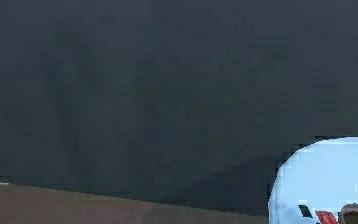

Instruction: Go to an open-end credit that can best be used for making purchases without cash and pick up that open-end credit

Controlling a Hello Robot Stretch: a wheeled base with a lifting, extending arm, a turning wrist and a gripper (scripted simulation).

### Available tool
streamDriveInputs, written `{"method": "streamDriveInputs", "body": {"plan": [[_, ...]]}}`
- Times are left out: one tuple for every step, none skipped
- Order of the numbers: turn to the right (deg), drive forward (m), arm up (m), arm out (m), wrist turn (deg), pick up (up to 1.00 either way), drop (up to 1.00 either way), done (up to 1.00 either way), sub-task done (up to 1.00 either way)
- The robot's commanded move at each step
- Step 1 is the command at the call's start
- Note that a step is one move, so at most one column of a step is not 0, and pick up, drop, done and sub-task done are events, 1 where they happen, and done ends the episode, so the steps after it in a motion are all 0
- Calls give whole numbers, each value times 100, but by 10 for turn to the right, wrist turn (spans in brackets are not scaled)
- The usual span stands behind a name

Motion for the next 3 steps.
{"method": "streamDriveInputs", "body": {"plan": [[0, 50, 0, 0, 0, 0, 0, 0, 0], [0, 0, 50, 0, 0, 0, 0, 0, 0], [0, 0, 38, 0, 0, 0, 0, 0, 0]]}}
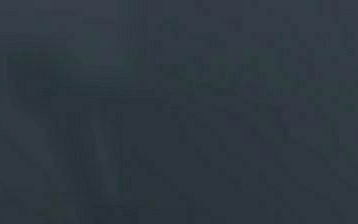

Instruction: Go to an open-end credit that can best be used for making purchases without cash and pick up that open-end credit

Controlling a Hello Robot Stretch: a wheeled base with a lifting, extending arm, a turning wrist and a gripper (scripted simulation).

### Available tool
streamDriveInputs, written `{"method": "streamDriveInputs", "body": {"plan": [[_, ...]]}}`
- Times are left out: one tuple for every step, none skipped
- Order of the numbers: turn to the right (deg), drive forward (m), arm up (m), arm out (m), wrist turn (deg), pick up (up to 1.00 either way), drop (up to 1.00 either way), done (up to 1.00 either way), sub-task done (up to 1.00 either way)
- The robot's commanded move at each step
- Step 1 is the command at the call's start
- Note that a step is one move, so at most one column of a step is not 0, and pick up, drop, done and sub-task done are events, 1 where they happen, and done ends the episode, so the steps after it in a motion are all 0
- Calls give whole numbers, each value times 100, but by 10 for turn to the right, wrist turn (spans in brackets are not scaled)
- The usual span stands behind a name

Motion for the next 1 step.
{"method": "streamDriveInputs", "body": {"plan": [[0, 0, 0, 12, 0, 0, 0, 0, 0]]}}
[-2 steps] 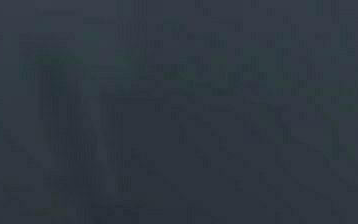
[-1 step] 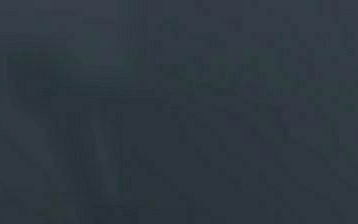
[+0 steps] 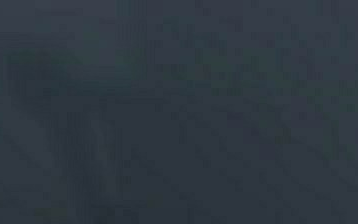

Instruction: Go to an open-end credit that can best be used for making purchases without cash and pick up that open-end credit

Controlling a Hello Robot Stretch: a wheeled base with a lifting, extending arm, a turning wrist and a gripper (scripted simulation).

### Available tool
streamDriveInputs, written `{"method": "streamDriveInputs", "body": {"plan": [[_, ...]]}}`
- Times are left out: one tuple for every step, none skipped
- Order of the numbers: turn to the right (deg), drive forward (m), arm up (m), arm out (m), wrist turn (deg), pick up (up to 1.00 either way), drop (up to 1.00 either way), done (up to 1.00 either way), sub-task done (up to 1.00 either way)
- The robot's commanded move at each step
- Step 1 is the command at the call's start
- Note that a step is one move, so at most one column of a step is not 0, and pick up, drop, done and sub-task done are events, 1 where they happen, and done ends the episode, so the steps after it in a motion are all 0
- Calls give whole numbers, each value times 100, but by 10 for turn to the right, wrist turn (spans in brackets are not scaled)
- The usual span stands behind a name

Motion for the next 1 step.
{"method": "streamDriveInputs", "body": {"plan": [[0, 0, 0, 0, 450, 0, 0, 0, 0]]}}
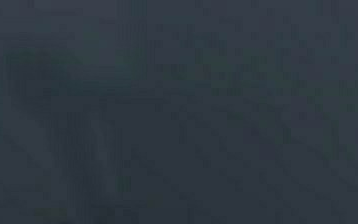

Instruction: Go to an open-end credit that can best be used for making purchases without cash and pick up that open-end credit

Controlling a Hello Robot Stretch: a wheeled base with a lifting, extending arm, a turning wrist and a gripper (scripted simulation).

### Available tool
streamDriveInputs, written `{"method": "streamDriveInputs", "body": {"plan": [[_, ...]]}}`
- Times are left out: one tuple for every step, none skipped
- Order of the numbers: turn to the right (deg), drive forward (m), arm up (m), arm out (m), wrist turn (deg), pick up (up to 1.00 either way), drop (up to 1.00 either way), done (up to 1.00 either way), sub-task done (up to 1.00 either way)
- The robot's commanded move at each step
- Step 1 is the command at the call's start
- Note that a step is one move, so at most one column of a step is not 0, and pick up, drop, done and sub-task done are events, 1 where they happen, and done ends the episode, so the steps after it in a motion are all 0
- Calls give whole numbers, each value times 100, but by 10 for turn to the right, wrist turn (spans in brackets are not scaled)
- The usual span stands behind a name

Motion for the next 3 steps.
{"method": "streamDriveInputs", "body": {"plan": [[0, 0, 0, 0, 450, 0, 0, 0, 0], [0, 0, 0, 0, 450, 0, 0, 0, 0], [0, 0, 0, 2, 0, 0, 0, 0, 0]]}}
